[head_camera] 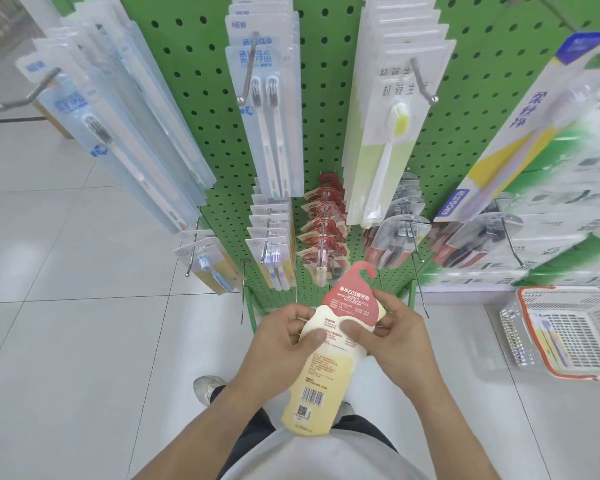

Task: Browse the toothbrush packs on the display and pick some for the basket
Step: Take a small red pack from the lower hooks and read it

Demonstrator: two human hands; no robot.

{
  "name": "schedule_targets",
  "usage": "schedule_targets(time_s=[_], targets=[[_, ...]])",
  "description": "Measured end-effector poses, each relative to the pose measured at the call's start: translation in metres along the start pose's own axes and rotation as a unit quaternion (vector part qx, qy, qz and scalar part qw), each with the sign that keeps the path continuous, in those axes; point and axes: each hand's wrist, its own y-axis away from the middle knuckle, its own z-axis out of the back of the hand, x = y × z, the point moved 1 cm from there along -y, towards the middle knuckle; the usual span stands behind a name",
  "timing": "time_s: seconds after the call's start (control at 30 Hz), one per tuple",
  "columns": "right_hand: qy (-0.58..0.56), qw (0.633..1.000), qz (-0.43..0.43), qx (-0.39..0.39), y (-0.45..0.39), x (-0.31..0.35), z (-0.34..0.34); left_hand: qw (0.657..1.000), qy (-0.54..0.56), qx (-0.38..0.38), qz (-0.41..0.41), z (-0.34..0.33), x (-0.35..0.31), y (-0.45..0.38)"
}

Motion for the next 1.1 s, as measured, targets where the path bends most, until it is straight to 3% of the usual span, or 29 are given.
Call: schedule_targets(time_s=[0.4,0.77,0.97,1.1], targets=[[0.102,0.993,0.012,0.059,-0.006,-0.008,0.006,1.000,-0.028,-0.014,-0.001,-0.002,-0.001,0.003],[0.045,0.992,0.060,0.106,-0.005,0.010,0.003,0.993,0.033,-0.101,-0.052,0.006,-0.029,0.008],[0.067,0.979,0.028,0.189,-0.007,0.017,0.005,0.977,0.088,-0.182,-0.062,0.010,-0.039,0.005],[0.062,0.976,0.025,0.205,-0.004,0.018,0.007,0.973,0.120,-0.193,-0.043,0.011,-0.043,0.004]])
